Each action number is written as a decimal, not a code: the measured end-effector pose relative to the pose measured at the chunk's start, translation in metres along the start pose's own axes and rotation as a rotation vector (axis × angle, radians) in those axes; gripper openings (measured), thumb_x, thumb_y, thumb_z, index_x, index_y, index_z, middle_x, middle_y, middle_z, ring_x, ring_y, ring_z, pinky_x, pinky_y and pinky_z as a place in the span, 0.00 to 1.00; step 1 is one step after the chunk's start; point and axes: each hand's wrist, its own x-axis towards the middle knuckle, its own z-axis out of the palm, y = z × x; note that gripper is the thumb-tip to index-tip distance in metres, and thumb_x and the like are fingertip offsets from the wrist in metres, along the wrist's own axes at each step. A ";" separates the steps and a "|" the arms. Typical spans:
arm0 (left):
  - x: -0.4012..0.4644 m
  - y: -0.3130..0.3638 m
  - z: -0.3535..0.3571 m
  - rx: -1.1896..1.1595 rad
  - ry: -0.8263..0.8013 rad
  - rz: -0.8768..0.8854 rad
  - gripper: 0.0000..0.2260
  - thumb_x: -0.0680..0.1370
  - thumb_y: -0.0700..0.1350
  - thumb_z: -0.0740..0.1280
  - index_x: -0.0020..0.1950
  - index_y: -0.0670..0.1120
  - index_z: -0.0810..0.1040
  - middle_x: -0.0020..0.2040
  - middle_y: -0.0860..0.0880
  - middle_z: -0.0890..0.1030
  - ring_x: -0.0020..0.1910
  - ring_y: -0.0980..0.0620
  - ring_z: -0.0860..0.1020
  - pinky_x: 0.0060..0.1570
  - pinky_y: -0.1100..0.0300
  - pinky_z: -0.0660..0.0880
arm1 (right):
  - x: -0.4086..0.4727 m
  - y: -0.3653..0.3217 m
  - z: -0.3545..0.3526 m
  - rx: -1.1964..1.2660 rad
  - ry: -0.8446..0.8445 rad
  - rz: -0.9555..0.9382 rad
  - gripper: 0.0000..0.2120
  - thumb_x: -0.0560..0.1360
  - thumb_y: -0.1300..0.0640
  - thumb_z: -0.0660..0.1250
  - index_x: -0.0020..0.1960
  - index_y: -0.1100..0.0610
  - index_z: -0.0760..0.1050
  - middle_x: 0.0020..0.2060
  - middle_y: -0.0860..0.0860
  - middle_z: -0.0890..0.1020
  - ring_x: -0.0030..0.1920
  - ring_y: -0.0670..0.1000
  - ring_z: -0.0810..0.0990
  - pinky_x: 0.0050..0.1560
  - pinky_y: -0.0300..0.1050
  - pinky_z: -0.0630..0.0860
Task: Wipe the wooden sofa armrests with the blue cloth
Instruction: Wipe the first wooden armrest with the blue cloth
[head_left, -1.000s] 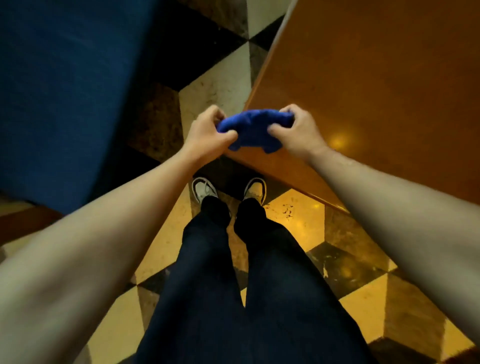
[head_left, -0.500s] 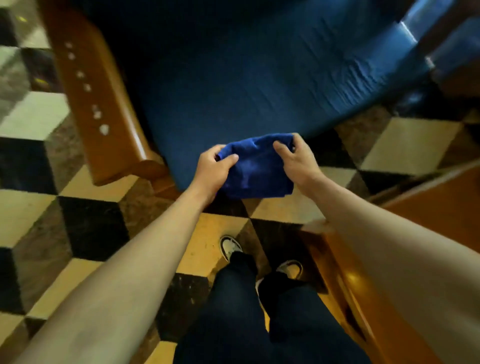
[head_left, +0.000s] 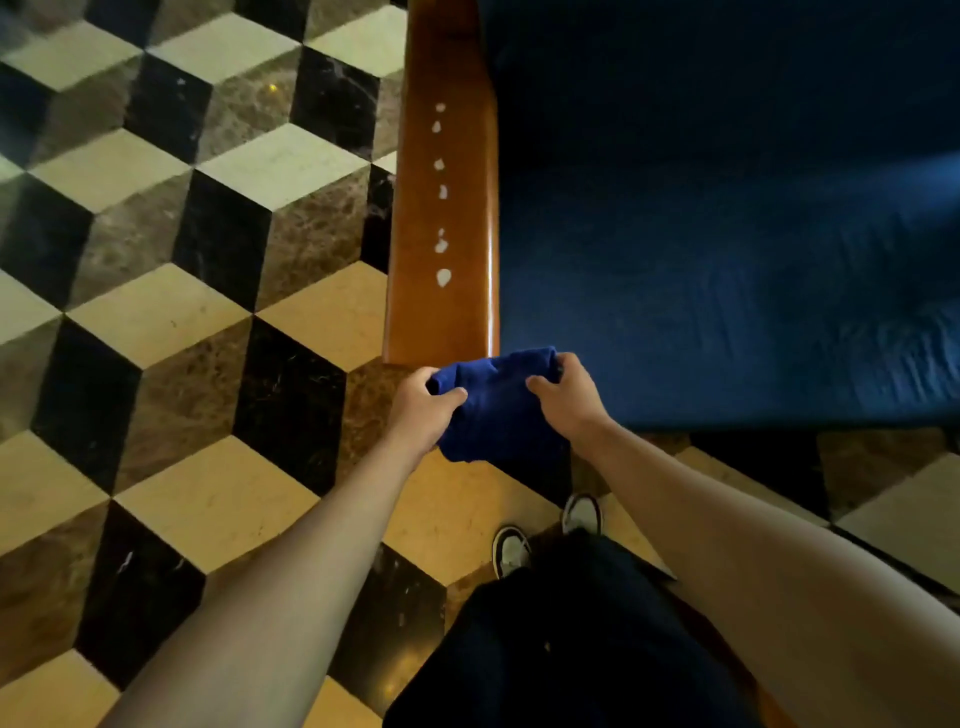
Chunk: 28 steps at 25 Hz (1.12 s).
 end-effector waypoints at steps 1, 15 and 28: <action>0.010 0.000 -0.003 0.006 0.016 -0.017 0.08 0.76 0.43 0.71 0.52 0.51 0.76 0.44 0.56 0.79 0.42 0.57 0.77 0.36 0.60 0.72 | 0.010 -0.006 0.009 0.008 -0.010 0.015 0.13 0.80 0.55 0.66 0.62 0.49 0.68 0.48 0.42 0.77 0.46 0.43 0.77 0.37 0.36 0.69; 0.131 0.008 -0.009 0.339 0.339 -0.057 0.15 0.78 0.48 0.68 0.63 0.45 0.75 0.66 0.42 0.76 0.63 0.43 0.74 0.60 0.47 0.76 | 0.108 -0.031 0.095 -0.339 0.044 0.023 0.42 0.76 0.36 0.67 0.80 0.56 0.56 0.80 0.57 0.56 0.78 0.60 0.60 0.77 0.59 0.64; 0.258 -0.006 -0.042 -0.277 0.130 -0.442 0.27 0.82 0.63 0.54 0.72 0.48 0.73 0.63 0.45 0.79 0.54 0.45 0.78 0.58 0.48 0.78 | 0.222 -0.071 0.111 -0.056 0.304 0.167 0.38 0.61 0.26 0.68 0.62 0.50 0.74 0.47 0.41 0.81 0.48 0.46 0.83 0.39 0.37 0.74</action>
